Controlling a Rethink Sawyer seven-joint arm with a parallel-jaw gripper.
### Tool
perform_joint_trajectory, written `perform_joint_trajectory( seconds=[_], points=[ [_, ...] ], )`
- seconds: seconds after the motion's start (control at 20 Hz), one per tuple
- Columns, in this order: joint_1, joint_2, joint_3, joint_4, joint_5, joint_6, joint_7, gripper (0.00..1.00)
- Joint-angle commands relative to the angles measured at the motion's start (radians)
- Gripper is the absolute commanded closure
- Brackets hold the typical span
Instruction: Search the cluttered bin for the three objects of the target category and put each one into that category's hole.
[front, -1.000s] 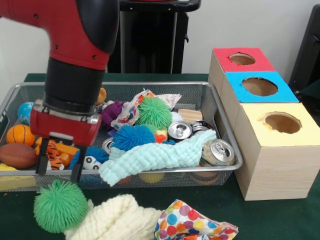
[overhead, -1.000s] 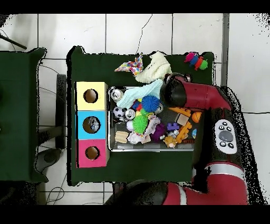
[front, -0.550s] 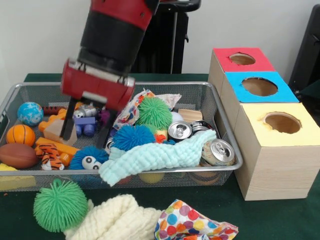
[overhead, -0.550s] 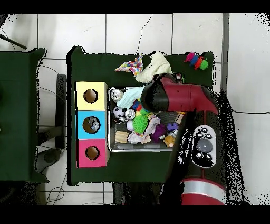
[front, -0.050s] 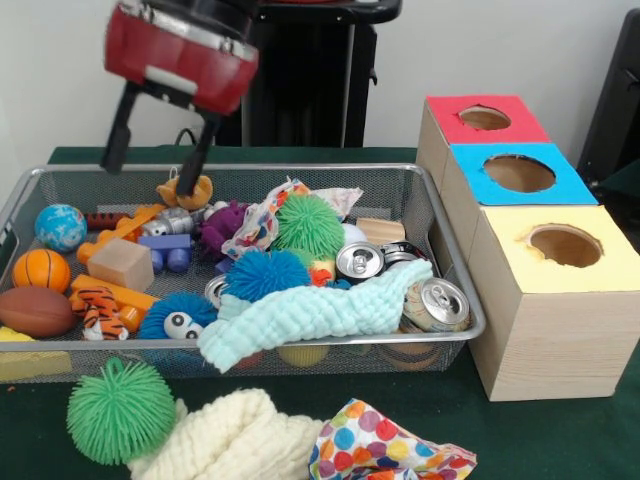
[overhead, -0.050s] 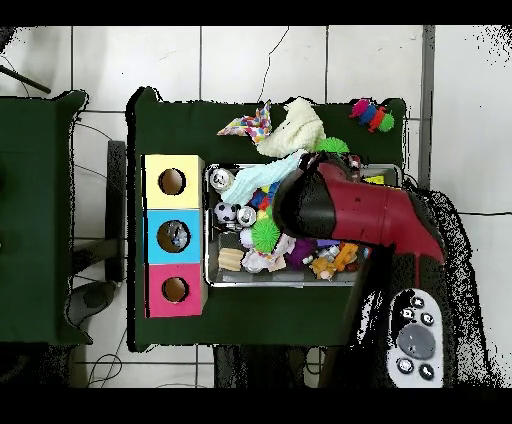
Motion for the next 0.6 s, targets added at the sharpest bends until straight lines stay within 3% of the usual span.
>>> perform_joint_trajectory(
  seconds=[0.05,0.6],
  points=[
    [-0.064,-0.058,0.025,0.227,0.038,0.065,0.128,0.0],
    [-0.063,-0.037,0.064,0.217,-0.039,0.032,0.03,0.0]
  ],
)
